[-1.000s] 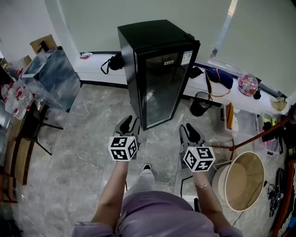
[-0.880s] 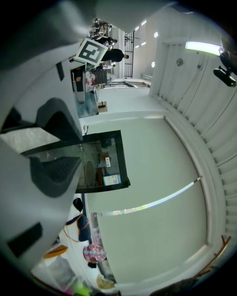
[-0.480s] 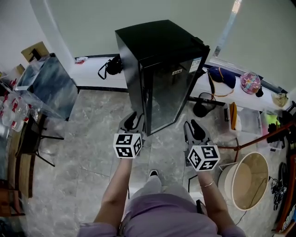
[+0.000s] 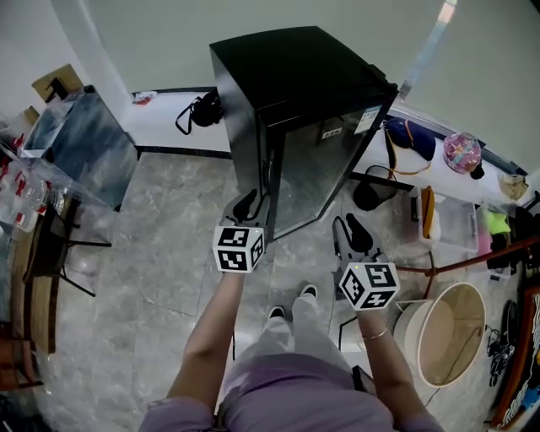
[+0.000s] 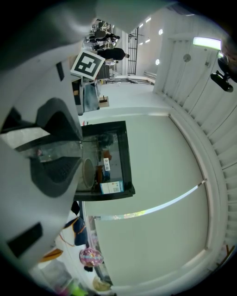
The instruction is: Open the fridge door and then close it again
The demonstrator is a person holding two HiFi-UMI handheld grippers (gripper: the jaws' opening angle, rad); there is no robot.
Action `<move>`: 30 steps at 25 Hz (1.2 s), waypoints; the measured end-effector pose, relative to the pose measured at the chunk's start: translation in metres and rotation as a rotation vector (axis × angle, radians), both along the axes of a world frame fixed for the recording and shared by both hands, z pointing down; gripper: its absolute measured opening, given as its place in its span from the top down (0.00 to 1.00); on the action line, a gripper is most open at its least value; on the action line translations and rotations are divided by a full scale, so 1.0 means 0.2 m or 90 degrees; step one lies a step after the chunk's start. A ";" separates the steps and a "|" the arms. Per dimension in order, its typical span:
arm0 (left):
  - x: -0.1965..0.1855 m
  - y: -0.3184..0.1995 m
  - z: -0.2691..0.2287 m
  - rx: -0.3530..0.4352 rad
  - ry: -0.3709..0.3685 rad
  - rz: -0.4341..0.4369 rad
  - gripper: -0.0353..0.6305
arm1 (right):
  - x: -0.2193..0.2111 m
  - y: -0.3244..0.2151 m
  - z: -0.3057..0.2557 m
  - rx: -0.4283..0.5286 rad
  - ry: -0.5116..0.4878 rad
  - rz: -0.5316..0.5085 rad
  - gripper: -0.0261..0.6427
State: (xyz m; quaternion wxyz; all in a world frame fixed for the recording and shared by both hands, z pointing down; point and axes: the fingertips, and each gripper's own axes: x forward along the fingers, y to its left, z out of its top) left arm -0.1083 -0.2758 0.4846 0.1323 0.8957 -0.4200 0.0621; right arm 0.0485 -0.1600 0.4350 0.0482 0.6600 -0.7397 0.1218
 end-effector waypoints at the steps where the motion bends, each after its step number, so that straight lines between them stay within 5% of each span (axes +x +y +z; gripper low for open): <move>1: 0.01 -0.02 0.01 -0.002 -0.001 -0.001 0.79 | 0.01 -0.02 0.01 -0.001 -0.002 -0.001 0.81; 30: 0.20 -0.32 0.15 -0.021 0.001 0.002 0.80 | 0.16 -0.27 0.23 -0.055 -0.039 -0.032 0.82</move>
